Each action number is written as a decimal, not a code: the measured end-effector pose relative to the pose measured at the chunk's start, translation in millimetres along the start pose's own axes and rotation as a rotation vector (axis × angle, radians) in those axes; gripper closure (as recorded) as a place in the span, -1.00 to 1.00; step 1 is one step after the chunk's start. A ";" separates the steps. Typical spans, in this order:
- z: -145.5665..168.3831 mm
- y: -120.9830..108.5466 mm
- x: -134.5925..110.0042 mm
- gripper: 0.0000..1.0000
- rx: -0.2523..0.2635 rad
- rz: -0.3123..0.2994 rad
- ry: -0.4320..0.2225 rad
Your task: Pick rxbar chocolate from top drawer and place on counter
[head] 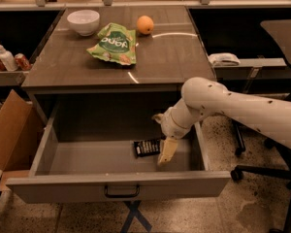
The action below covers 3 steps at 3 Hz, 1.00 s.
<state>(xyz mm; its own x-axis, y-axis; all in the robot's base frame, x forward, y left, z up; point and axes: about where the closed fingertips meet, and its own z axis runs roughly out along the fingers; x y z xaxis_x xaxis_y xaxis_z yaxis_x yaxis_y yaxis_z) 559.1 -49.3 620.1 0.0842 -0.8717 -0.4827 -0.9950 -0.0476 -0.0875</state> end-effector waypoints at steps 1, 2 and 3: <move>14.8 3.5 0.8 -1.00 -0.017 -0.009 0.019; 26.4 5.3 2.1 -0.61 -0.034 -0.009 0.025; 31.1 5.3 2.7 -0.15 -0.045 -0.010 0.028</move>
Offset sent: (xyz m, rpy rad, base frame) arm -0.0032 0.0139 -0.0343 -0.0367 0.0356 0.0255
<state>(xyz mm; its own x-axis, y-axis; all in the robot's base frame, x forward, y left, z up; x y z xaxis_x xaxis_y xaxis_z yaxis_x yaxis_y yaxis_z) 555.7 -36.7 591.2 0.0933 -0.8842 -0.4577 -0.9956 -0.0780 -0.0523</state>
